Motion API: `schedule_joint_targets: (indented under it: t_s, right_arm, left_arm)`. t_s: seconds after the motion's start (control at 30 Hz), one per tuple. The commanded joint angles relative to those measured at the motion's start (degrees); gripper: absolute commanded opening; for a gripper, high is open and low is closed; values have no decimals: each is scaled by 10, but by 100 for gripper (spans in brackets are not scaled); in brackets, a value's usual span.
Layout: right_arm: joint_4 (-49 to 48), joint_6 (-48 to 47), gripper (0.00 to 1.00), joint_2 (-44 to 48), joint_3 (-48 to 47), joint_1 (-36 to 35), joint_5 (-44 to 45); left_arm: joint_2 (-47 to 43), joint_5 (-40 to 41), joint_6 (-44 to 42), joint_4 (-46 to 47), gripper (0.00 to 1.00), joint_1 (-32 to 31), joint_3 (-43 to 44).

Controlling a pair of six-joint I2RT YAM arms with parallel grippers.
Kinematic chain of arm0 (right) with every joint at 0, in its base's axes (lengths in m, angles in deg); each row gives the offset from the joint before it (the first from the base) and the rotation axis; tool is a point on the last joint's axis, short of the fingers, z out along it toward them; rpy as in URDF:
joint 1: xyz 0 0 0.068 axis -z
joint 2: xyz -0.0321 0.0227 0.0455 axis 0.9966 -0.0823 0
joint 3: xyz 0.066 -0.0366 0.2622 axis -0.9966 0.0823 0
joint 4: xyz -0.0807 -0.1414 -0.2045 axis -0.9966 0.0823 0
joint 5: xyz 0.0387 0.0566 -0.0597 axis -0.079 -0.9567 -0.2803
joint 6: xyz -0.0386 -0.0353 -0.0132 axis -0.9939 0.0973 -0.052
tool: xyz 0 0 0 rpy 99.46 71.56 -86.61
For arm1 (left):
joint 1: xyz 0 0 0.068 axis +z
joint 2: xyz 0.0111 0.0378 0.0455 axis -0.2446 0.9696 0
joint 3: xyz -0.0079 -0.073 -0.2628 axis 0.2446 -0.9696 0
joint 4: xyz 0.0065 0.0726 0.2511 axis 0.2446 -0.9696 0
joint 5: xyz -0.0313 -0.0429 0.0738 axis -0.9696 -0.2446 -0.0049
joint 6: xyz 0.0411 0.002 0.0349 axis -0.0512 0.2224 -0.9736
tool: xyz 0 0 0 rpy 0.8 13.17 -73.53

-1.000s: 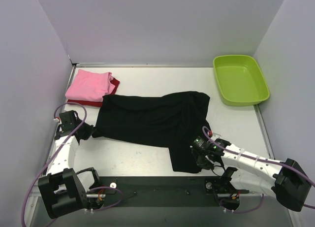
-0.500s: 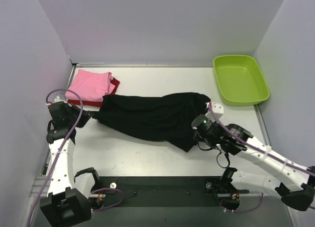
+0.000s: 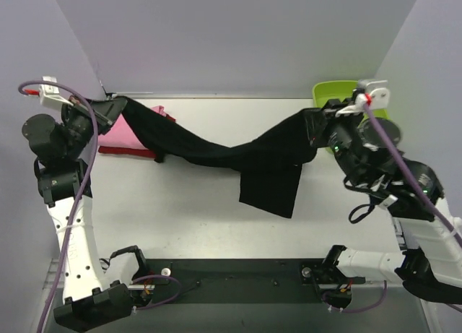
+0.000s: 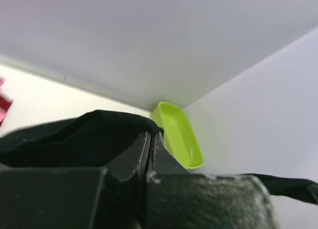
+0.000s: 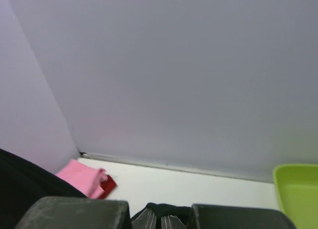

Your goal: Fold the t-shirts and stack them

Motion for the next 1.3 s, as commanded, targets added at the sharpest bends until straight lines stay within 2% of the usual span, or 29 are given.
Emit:
schedule_joint_targets:
  t_s: [0.0, 0.03, 0.1, 0.17, 0.23, 0.27, 0.33, 0.4, 0.5, 0.6, 0.67, 0.7, 0.77, 0.87, 0.97, 1.07, 1.13, 1.27]
  right_arm:
    - [1, -61, 0, -15, -151, 0, -112]
    - [11, -59, 0, -17, -185, -1, -171]
    - [31, -60, 0, -18, -261, -2, -227]
    - [28, -63, 0, -8, -295, -1, -320]
    - [-2, -59, 0, 19, -297, -1, -390]
    - [-14, -52, 0, 27, -298, 0, -453]
    - [-37, -37, 0, 46, -310, 9, -508]
    - [-70, -22, 0, 64, -314, 23, -591]
    - [-131, 27, 0, 85, -315, 96, -671]
    - [-183, 78, 0, 94, -346, 184, -715]
    - [-194, 105, 0, 89, -373, 239, -714]
    - [-193, 112, 0, 84, -388, 251, -712]
    - [-202, 129, 0, 78, -407, 271, -708]
    - [-203, 131, 0, 80, -374, 272, -678]
    - [-200, 124, 0, 75, -316, 273, -653]
    - [-196, 105, 0, 75, -236, 273, -613]
    - [-195, 83, 0, 77, -185, 272, -580]
    - [-188, 32, 0, 59, -76, 274, -453]
  left_arm:
    - [-5, -48, 75, 104, 0, 5, 110]
    - [-5, -53, 80, 111, 0, 7, 127]
    - [-4, -60, 98, 119, 0, 7, 179]
    - [-7, -86, 125, 184, 0, 6, 202]
    - [-22, -93, 164, 258, 0, 5, 214]
    - [-26, -99, 181, 289, 0, 6, 215]
    - [-33, -117, 236, 382, 0, 6, 221]
    - [-34, -115, 287, 412, 0, 5, 228]
    - [-33, -113, 353, 502, 0, -9, 244]
    - [-35, -91, 360, 543, 0, -50, 266]
    - [-33, -82, 333, 496, 0, -70, 312]
    - [-32, -80, 301, 445, 0, -90, 330]
    - [-31, -75, 261, 413, 0, -111, 366]
    - [-39, -58, 211, 351, 0, -135, 382]
    - [-55, -42, 158, 278, 0, -150, 359]
    - [-85, -29, 136, 276, 0, -157, 254]
    - [-102, -20, 132, 290, 0, -157, 152]
    - [-102, -12, 142, 367, 0, -156, -22]
